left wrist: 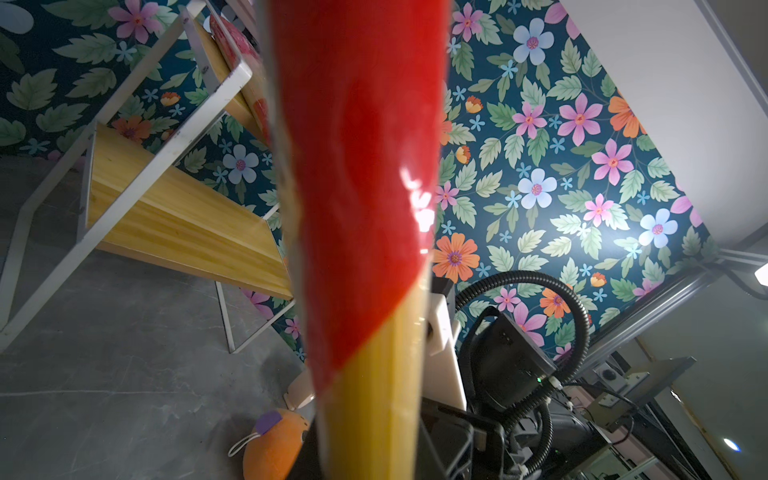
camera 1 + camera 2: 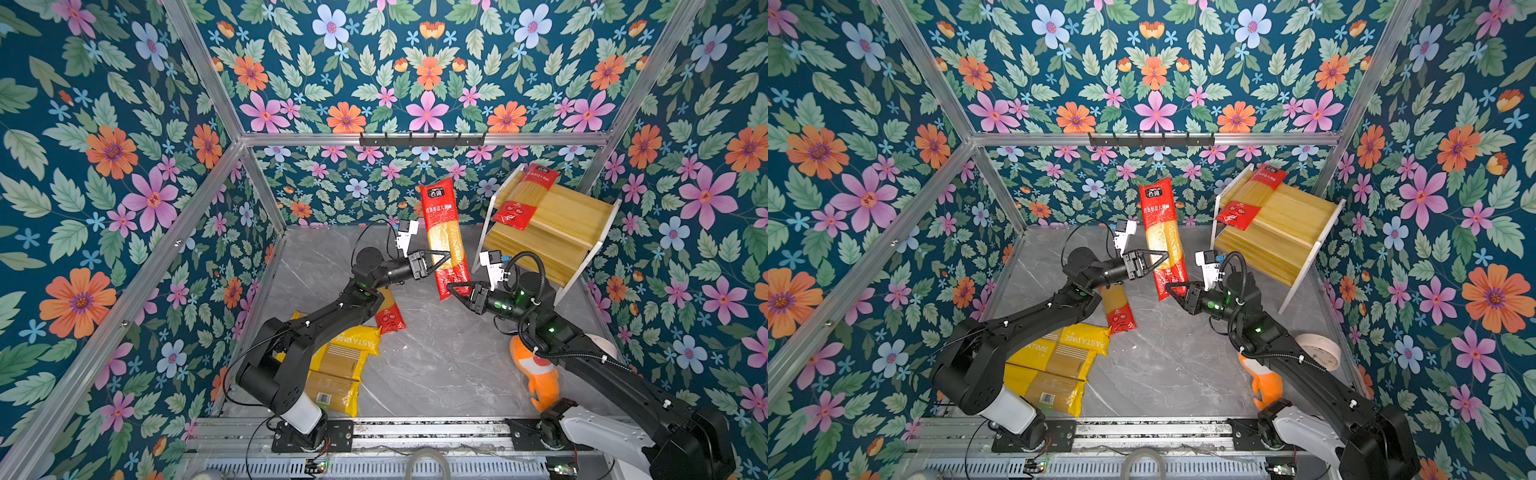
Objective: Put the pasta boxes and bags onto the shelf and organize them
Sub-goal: 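Raise the spaghetti bag upright with both grippers and carry it toward the shelf, then set the bag on the upper tier with the right gripper while the left releases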
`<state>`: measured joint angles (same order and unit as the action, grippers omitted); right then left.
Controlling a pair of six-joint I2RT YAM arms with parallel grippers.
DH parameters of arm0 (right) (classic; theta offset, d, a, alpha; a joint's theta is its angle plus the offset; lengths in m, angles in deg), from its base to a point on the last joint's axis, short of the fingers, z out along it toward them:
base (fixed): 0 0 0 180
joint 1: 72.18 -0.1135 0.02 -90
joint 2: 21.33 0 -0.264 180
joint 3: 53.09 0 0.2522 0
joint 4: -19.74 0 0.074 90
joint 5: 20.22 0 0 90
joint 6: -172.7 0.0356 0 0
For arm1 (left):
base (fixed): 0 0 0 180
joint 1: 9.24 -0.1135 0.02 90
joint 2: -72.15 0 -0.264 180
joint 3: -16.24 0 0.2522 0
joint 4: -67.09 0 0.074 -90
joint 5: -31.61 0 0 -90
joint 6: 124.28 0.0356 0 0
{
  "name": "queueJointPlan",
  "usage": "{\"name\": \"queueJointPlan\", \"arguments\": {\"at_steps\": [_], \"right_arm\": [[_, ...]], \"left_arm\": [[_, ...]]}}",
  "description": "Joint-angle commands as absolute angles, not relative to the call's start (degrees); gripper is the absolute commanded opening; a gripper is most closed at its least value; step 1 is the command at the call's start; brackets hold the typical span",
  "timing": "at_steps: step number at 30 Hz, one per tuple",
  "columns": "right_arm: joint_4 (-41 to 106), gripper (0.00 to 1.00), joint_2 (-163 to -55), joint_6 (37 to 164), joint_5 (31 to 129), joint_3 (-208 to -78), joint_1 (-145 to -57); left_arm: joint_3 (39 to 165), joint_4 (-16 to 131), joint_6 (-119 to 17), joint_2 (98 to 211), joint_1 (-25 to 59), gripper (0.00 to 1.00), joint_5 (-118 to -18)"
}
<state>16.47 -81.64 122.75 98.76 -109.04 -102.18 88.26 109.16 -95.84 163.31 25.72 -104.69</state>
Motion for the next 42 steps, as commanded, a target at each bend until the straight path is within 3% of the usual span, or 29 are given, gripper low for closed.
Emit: {"name": "queueJointPlan", "arguments": {"at_steps": [1,3,7,10,12,16,21,27,34,38,42], "right_arm": [[9.53,0.17,-81.71,124.19,95.6,-108.56,-102.32],[7.66,0.17,-82.03,125.24,95.34,-108.38,-102.32],[7.52,0.4,-83.46,126.29,96.07,-109.6,-102.3],[7.29,0.42,-83.16,126.21,93.98,-109.32,-102.14],[5.66,0.38,-83.07,126.91,93.25,-108.97,-101.69],[3.28,0.16,-83.85,128.16,94.41,-109.41,-101.69],[3.18,0.0,-81.96,128.89,92.88,-109.37,-100.98],[5.19,0.0,-81.24,129.14,94.18,-113.84,-98.15],[10.3,0.0,-77.84,132.58,95.99,-119.82,-87.88],[24.56,0.0,-75.12,133.65,91.42,-125.45,-81.94],[39.74,0.0,-73.75,135.86,86.93,-130.39,-73.17]], "left_arm": [[89.49,114.2,-96.26,163.03,26.01,0.22,-104.51],[89.67,114.23,-96.64,163.2,26.01,0.23,-104.57],[90.33,115.28,-97.67,163.72,26.01,0.22,-105.13],[90.38,115.9,-98.05,163.73,26.01,0.21,-105.57],[90.05,115.99,-98.05,163.6,26.03,0.21,-105.54],[90.03,113.38,-95.76,162.09,25.11,0.27,-106.42],[88.89,108.08,-92.29,159.14,23.77,0.52,-106.78],[84.21,108.26,-92.24,156.11,22.58,0.67,-105.55],[78.49,107.91,-91.18,153.81,22.48,0.7,-102.75],[76.59,107.08,-90.79,154.24,23.3,0.71,-101.19],[79.14,94.09,-81.51,154.25,25.71,0.72,-97.79]]}}
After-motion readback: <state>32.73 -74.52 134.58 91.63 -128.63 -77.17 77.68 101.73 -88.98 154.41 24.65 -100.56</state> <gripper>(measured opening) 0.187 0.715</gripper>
